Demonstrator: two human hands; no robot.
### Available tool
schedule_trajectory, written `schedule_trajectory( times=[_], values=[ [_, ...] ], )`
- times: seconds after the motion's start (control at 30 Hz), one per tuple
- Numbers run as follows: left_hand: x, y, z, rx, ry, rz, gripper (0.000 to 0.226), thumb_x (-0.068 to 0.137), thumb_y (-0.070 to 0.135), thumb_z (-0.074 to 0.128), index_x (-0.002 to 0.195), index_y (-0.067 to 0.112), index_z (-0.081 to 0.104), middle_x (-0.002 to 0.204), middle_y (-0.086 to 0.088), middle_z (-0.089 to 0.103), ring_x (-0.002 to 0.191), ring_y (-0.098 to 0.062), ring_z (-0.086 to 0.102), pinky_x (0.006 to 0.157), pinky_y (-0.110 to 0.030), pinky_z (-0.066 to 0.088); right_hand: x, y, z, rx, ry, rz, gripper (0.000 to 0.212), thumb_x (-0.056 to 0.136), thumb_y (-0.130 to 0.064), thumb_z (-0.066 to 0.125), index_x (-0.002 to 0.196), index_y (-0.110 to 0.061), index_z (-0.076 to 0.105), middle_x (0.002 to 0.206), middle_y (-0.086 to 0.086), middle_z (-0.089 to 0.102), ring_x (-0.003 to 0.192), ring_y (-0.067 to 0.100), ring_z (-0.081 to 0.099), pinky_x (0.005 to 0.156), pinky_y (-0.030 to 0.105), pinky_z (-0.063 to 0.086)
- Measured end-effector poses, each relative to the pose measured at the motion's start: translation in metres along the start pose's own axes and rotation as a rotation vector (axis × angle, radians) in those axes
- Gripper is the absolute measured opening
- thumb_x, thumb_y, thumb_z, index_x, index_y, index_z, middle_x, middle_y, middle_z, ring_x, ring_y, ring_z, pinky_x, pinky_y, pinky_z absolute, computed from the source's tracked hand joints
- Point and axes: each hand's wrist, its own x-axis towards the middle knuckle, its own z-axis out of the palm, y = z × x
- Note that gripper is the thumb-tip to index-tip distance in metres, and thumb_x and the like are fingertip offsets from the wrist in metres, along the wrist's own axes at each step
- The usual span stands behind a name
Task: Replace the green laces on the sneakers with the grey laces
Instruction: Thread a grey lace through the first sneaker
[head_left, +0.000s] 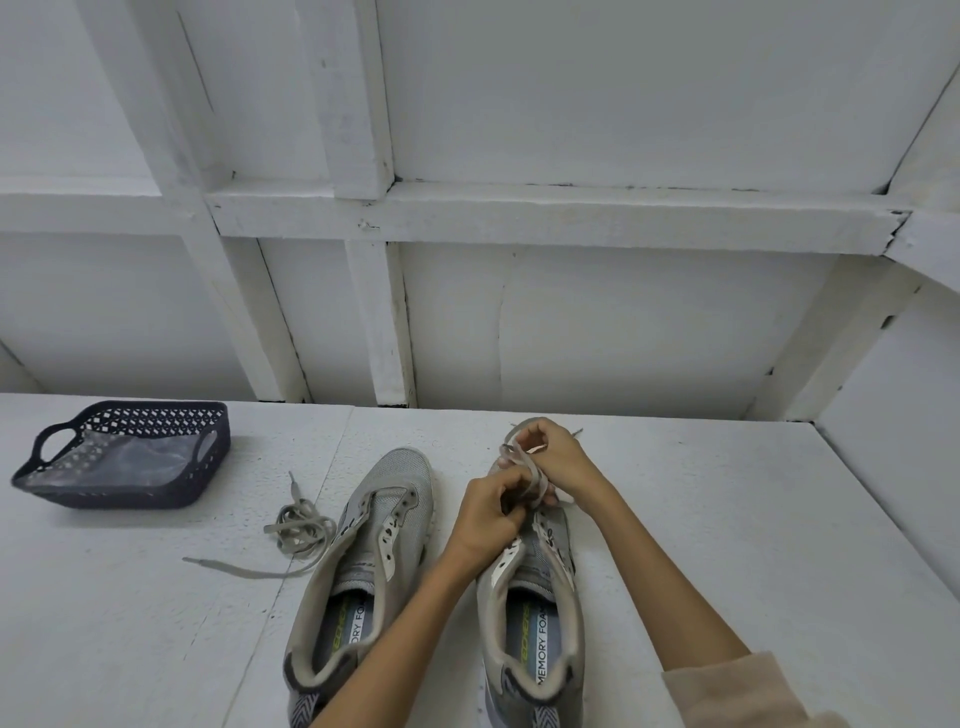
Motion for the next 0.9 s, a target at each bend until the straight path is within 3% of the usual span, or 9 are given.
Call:
schedule_trajectory(
  times=[0.07, 0.17, 0.3, 0.4, 0.5, 0.6, 0.73, 0.83, 0.9],
  values=[
    [-0.001, 0.003, 0.000, -0.003, -0.016, 0.023, 0.038, 0.064, -0.022, 0.046, 0.084, 0.003, 0.066, 0.086, -0.008, 0.071, 0.087, -0.017, 0.069, 0.080, -0.029, 0.055, 0.002, 0.001, 0.000, -0.032, 0.040, -0.015, 0.023, 0.075, -0.008, 0.079, 0.087, -0.012, 0.060, 0.098, 0.006, 0.066, 0.086, 0.016, 0.061, 0.065, 0.018, 0.048],
    [0.001, 0.002, -0.001, 0.026, -0.047, 0.037, 0.035, 0.062, -0.015, 0.045, 0.083, 0.002, 0.067, 0.086, 0.001, 0.070, 0.084, -0.016, 0.066, 0.089, -0.039, 0.053, 0.002, 0.002, -0.001, -0.049, 0.129, -0.001, 0.020, 0.075, 0.001, 0.074, 0.087, -0.008, 0.061, 0.086, 0.002, 0.065, 0.080, 0.015, 0.060, 0.068, 0.020, 0.050],
    [0.003, -0.002, -0.001, 0.171, 0.033, 0.020, 0.025, 0.065, -0.007, 0.047, 0.073, 0.014, 0.058, 0.060, 0.025, 0.055, 0.062, 0.002, 0.052, 0.122, -0.038, 0.011, 0.003, 0.003, 0.000, -0.110, 0.222, -0.004, 0.017, 0.075, -0.002, 0.074, 0.080, -0.012, 0.062, 0.078, 0.001, 0.065, 0.077, 0.017, 0.063, 0.080, 0.035, 0.053],
    [0.003, 0.003, 0.000, 0.162, 0.061, 0.035, 0.049, 0.067, -0.016, 0.049, 0.071, 0.033, 0.045, 0.056, 0.028, 0.051, 0.056, 0.004, 0.048, 0.121, -0.034, 0.004, 0.002, 0.005, 0.001, -0.096, 0.319, 0.003, 0.019, 0.073, -0.002, 0.073, 0.072, -0.016, 0.061, 0.074, 0.001, 0.065, 0.075, 0.019, 0.063, 0.079, 0.042, 0.056],
    [0.004, 0.000, 0.001, 0.122, 0.037, 0.037, 0.036, 0.068, -0.015, 0.049, 0.079, 0.018, 0.061, 0.070, 0.028, 0.064, 0.073, 0.004, 0.061, 0.122, -0.031, 0.000, -0.001, 0.006, -0.007, -0.151, 0.423, 0.079, 0.019, 0.072, -0.009, 0.074, 0.069, -0.020, 0.059, 0.072, -0.004, 0.063, 0.074, 0.020, 0.063, 0.068, 0.038, 0.055],
    [0.004, -0.002, 0.001, 0.102, 0.027, 0.026, 0.037, 0.071, -0.006, 0.049, 0.089, 0.022, 0.064, 0.082, 0.009, 0.072, 0.088, -0.010, 0.068, 0.122, -0.029, 0.000, -0.004, 0.007, -0.016, -0.413, 0.284, 0.196, 0.014, 0.079, -0.020, 0.066, 0.073, -0.019, 0.053, 0.077, -0.003, 0.058, 0.075, 0.021, 0.056, 0.064, 0.028, 0.041],
    [0.004, 0.000, 0.002, 0.075, 0.034, 0.037, 0.054, 0.070, -0.011, 0.050, 0.097, 0.034, 0.061, 0.090, 0.012, 0.072, 0.096, -0.008, 0.067, 0.121, -0.026, 0.002, -0.004, 0.007, -0.025, -0.694, 0.098, 0.299, 0.010, 0.079, -0.018, 0.059, 0.085, -0.014, 0.052, 0.089, 0.004, 0.059, 0.078, 0.024, 0.055, 0.061, 0.026, 0.038],
    [0.003, 0.003, 0.001, 0.061, 0.038, 0.036, 0.055, 0.066, -0.011, 0.047, 0.097, 0.033, 0.061, 0.096, 0.017, 0.071, 0.099, -0.004, 0.065, 0.119, -0.023, 0.004, -0.006, 0.000, -0.037, -0.653, 0.190, 0.229, 0.006, 0.083, -0.019, 0.063, 0.084, -0.013, 0.060, 0.089, 0.004, 0.063, 0.076, 0.021, 0.056, 0.063, 0.026, 0.038],
    [0.003, 0.005, 0.000, 0.058, 0.037, 0.034, 0.057, 0.065, -0.014, 0.048, 0.096, 0.032, 0.062, 0.096, 0.024, 0.070, 0.099, 0.000, 0.065, 0.118, -0.018, 0.005, -0.007, -0.011, -0.044, -0.421, 0.136, 0.192, 0.022, 0.087, -0.033, 0.065, 0.075, -0.014, 0.062, 0.079, 0.003, 0.061, 0.063, 0.017, 0.052, 0.058, 0.026, 0.037]
  ],
)
